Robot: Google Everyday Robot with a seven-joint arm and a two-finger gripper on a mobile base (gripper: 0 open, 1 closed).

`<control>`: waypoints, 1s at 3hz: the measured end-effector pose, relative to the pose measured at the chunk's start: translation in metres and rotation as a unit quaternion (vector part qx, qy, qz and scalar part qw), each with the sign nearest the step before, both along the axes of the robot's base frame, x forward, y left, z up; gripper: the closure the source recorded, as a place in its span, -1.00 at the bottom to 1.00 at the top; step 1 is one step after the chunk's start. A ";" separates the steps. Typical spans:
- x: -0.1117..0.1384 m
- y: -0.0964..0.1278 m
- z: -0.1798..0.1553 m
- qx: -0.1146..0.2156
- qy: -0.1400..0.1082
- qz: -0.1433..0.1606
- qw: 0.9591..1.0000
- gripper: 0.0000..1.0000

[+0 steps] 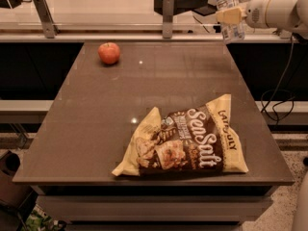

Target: Place blue plastic bottle upright

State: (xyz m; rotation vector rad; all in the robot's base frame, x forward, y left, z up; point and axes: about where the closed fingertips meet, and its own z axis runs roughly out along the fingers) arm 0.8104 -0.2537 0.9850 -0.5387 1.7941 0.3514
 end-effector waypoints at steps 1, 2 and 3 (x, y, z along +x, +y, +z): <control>-0.006 -0.011 0.017 -0.016 -0.011 0.001 1.000 1.00; -0.010 -0.015 0.024 -0.002 -0.030 0.020 0.999 1.00; -0.011 -0.009 0.029 0.029 -0.059 0.056 0.996 1.00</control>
Offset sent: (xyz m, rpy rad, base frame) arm -0.0155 -0.0238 0.0392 0.0495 -0.1185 0.0981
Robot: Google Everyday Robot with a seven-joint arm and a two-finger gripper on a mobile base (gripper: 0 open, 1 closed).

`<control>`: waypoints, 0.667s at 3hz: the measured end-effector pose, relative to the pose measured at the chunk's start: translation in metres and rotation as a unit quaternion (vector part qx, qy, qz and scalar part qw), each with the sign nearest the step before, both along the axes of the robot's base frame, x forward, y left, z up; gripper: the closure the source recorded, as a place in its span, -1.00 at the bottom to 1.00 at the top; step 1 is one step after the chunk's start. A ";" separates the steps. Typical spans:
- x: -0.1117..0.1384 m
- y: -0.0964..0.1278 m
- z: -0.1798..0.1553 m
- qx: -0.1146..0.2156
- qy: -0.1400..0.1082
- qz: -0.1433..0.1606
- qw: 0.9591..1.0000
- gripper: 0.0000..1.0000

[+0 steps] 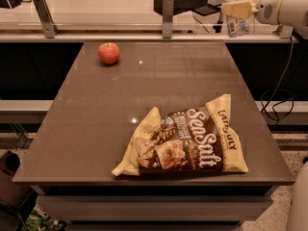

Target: Place blue plastic bottle upright

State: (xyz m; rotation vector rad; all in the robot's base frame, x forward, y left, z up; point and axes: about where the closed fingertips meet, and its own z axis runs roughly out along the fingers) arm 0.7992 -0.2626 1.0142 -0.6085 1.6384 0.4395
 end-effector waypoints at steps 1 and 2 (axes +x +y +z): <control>-0.001 0.007 0.002 0.022 -0.022 0.032 0.999 1.00; -0.004 0.008 -0.001 0.027 -0.026 0.046 0.998 1.00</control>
Offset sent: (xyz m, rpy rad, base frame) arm -0.0093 -0.0038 -0.0004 0.0655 -0.0653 0.1205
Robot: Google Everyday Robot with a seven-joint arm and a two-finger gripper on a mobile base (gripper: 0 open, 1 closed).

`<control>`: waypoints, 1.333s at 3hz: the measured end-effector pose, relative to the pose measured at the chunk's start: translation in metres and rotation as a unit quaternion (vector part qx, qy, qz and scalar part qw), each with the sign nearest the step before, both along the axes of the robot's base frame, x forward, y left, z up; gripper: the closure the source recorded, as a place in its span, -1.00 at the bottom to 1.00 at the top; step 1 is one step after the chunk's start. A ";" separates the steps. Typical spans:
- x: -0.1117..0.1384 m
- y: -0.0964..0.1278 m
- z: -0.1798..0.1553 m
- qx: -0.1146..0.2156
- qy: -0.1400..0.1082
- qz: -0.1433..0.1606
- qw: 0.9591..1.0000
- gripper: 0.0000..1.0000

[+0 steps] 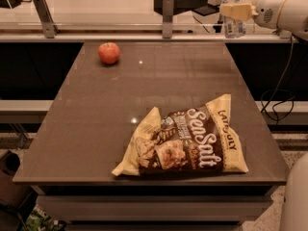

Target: Place blue plastic bottle upright

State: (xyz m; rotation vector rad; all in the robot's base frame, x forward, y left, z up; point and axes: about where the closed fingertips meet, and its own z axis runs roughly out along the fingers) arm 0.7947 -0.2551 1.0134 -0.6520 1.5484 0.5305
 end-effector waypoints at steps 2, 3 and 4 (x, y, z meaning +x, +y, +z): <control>-0.008 -0.002 -0.016 -0.001 0.006 0.018 1.000 1.00; -0.010 0.001 -0.024 0.011 -0.002 0.030 0.999 1.00; -0.010 0.008 -0.033 0.023 -0.013 0.043 0.999 1.00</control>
Offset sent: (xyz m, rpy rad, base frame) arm -0.0183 -0.0105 -0.0255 0.0019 0.0083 0.0477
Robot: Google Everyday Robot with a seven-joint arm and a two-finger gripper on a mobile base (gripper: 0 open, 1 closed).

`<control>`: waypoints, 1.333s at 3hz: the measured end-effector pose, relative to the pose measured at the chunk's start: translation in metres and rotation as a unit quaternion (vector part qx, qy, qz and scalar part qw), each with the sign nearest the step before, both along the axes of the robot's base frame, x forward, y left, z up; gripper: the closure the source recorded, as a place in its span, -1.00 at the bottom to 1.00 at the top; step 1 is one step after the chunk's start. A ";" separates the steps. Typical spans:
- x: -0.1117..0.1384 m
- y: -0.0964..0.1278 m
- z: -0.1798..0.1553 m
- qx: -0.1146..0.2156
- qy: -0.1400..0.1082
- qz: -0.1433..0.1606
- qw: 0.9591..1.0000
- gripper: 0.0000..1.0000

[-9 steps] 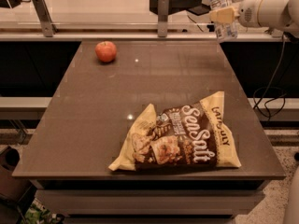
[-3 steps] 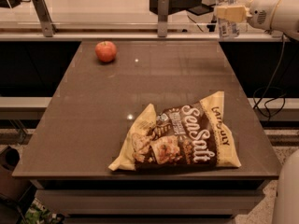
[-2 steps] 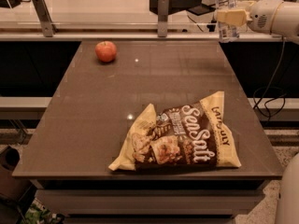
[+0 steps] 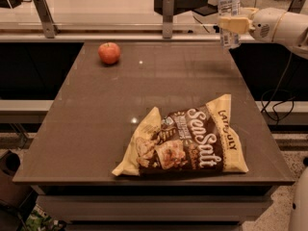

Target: Place blue plastic bottle upright

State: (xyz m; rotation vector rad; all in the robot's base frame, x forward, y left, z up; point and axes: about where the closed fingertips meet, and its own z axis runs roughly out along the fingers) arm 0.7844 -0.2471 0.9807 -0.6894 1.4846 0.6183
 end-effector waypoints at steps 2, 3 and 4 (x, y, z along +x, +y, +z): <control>-0.010 0.023 -0.010 -0.004 -0.020 0.025 0.999 1.00; -0.021 0.032 -0.014 -0.026 -0.013 0.031 0.999 1.00; -0.035 0.048 -0.019 -0.051 0.005 0.044 0.998 1.00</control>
Offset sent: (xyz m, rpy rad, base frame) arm -0.0255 0.0307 -0.0167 -0.0274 -0.0603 0.0625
